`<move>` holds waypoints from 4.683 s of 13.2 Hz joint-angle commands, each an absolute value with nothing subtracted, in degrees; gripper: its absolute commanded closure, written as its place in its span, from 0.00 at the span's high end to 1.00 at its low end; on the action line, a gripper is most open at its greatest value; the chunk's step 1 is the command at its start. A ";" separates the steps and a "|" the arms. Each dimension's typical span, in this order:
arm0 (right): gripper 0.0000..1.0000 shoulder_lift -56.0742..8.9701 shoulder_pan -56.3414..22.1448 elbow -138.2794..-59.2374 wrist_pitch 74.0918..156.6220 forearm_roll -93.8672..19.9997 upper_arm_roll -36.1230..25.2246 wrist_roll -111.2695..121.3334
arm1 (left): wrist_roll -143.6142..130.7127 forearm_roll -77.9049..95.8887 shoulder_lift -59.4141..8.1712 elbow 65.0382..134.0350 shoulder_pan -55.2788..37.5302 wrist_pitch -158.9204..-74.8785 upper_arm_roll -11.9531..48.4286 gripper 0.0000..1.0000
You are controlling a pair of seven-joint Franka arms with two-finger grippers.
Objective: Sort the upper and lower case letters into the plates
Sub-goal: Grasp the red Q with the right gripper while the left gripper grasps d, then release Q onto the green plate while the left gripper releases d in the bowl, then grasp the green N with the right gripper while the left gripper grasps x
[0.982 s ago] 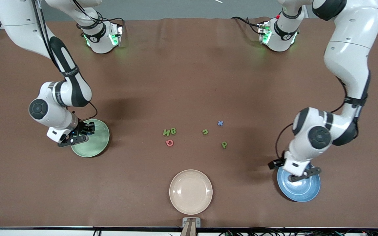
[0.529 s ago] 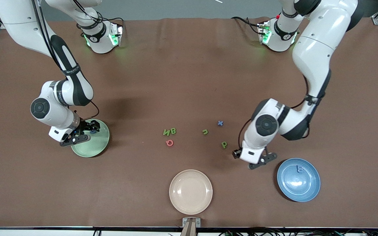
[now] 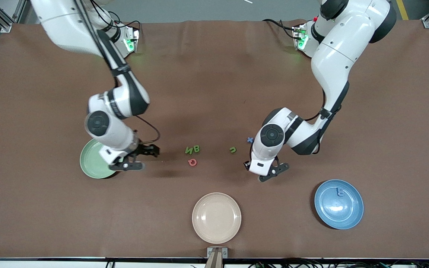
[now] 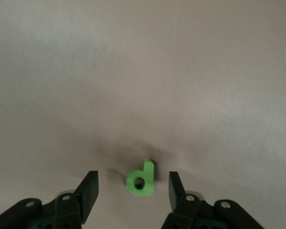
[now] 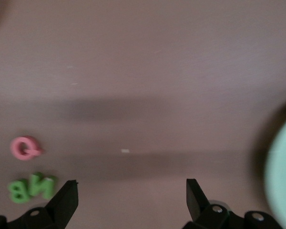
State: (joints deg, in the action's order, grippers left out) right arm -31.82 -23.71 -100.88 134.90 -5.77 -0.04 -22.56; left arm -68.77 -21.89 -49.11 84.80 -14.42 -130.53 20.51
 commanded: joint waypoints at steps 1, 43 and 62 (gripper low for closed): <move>1.00 -39.70 -28.28 -91.61 134.73 -5.71 -0.70 -32.74 | -69.78 -22.32 -50.54 83.41 -14.85 -130.43 20.21 0.60; 1.00 -24.61 -9.84 -116.13 138.63 0.62 -2.29 -3.07 | -45.70 -24.96 -35.32 110.92 -0.16 -145.20 30.50 0.98; 1.00 -41.74 -34.28 -95.72 141.85 -1.32 -2.20 -46.58 | -45.53 -29.00 -39.82 107.33 -6.33 -142.23 29.71 0.02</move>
